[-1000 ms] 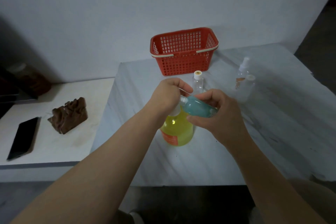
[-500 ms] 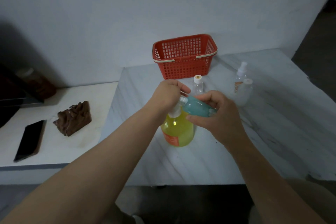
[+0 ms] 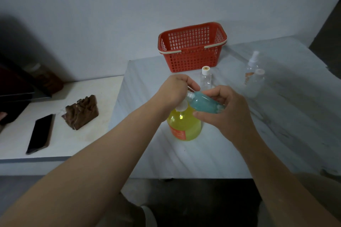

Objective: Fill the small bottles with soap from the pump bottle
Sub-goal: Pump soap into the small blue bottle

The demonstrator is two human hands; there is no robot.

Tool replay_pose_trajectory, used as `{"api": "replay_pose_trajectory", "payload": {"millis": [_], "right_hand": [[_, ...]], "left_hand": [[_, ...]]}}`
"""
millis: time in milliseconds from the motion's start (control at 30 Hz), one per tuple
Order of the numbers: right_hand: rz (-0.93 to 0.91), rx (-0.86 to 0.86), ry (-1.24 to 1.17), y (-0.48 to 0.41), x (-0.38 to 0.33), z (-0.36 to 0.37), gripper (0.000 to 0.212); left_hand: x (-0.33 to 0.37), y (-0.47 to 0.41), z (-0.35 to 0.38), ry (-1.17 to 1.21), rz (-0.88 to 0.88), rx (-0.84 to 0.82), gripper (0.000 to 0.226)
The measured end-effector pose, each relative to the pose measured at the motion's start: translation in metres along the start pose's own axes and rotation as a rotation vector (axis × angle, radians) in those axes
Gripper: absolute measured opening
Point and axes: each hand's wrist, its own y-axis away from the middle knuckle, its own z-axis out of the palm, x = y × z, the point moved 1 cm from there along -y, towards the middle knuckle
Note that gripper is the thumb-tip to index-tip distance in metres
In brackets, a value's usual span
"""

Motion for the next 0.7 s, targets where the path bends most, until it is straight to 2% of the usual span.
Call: {"api": "replay_pose_trajectory", "payload": {"millis": [300,700], "right_hand": [[0.044,0.003,-0.024,-0.002,0.002,0.002,0.044],[-0.005,0.019,0.006,-0.002,-0.002,0.001,0.045]], "left_hand": [[-0.005,-0.003,0.004,0.076,-0.010,0.029,0.039],[0.005,0.004,-0.001,0.103,-0.036,0.075,0.035]]}}
